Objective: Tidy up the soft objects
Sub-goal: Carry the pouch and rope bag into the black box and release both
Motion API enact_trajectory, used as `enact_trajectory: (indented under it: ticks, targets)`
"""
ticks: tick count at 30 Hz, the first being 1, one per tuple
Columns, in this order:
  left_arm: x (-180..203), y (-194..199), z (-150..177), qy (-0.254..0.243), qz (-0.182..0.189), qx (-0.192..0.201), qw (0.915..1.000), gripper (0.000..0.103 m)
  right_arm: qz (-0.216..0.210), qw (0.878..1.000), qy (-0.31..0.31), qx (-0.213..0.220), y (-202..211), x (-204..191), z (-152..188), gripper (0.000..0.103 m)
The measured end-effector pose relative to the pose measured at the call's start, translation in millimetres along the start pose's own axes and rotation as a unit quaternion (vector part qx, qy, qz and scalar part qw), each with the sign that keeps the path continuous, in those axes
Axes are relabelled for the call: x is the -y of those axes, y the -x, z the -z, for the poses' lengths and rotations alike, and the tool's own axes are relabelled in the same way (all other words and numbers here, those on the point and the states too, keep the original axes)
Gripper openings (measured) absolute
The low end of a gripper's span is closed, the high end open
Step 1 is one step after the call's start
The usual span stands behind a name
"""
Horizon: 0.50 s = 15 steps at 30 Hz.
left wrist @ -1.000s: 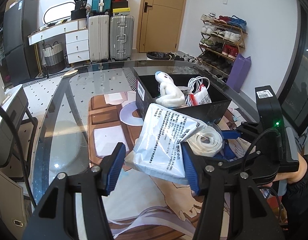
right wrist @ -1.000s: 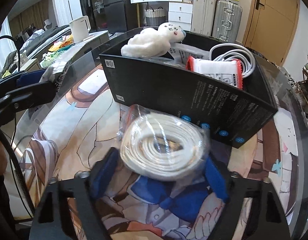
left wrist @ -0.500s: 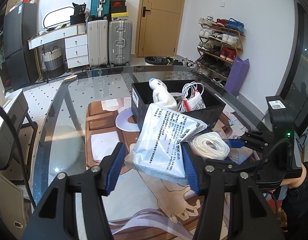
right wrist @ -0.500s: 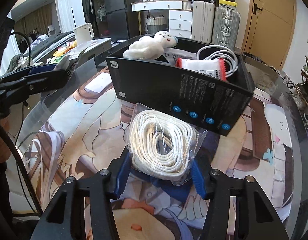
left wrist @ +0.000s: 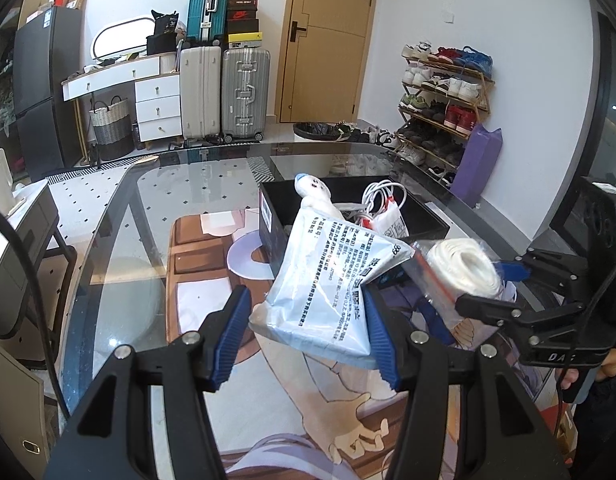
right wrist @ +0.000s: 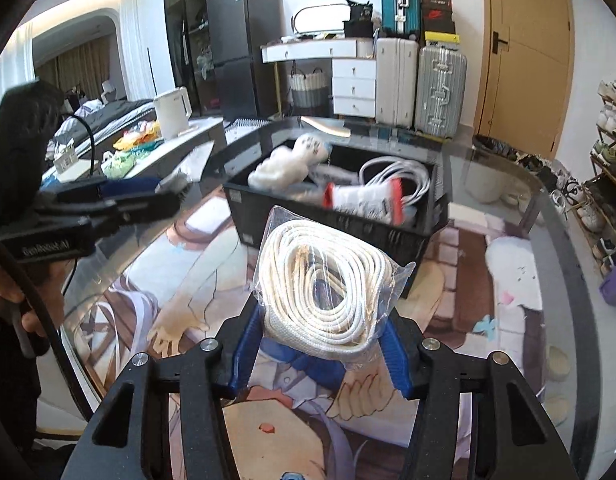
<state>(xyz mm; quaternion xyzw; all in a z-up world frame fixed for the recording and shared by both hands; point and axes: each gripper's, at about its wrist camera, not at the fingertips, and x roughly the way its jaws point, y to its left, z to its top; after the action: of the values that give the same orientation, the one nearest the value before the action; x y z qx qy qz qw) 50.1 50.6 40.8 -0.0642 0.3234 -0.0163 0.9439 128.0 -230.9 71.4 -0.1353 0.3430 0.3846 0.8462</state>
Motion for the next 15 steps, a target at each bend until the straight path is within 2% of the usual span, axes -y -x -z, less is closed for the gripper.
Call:
enact_trajectory:
  ticks: [7,15]
  targets:
    - [6.5,-11.5,-11.3,0.004,-0.003,0.002,1.0,0.056,0.005,1.0,-0.008,0.025,8.7,11.9,-18.8,0.054]
    - [8.1,-27.7,-29.5,0.005,-0.007,0.004,1.0,0.056,-0.002,0.999,-0.025,0.041,-2.2,24.8,-41.1,0.054]
